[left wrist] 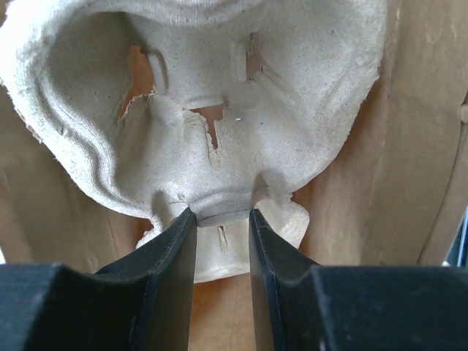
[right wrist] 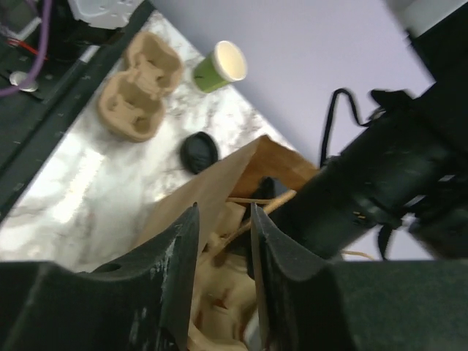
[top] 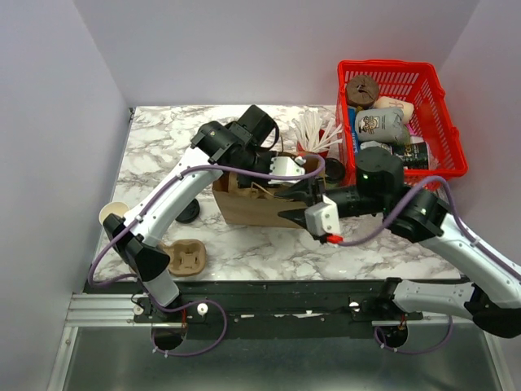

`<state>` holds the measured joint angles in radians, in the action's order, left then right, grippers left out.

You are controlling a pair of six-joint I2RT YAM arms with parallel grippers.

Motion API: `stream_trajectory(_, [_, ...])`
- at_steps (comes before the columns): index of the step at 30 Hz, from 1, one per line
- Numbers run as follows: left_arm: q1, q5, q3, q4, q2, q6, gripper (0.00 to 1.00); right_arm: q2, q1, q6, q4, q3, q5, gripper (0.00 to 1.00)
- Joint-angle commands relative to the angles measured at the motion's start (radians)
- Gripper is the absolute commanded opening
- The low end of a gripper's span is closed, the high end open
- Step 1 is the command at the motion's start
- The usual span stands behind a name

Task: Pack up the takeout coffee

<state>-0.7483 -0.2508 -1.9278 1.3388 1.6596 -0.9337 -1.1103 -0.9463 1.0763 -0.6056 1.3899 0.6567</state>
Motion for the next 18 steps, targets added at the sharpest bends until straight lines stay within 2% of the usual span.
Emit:
stream_trajectory(1, [-0.011, 0.077, 0.003, 0.180, 0.054, -0.040, 0.00, 0.095, -0.008, -0.067, 0.210, -0.058, -0.077, 0.61])
stream_trajectory(3, [-0.013, 0.117, 0.018, 0.180, 0.066, -0.059, 0.00, 0.095, -0.008, -0.084, 0.216, -0.043, -0.101, 0.66])
stream_trajectory(12, [-0.036, 0.231, 0.036, 0.178, 0.101, -0.112, 0.00, 0.121, -0.002, -0.245, 0.414, -0.009, -0.360, 0.70])
stream_trajectory(18, [-0.043, 0.206, 0.062, 0.180, 0.132, -0.134, 0.00, 0.090, 0.112, -0.383, 0.414, 0.103, -0.401, 0.70])
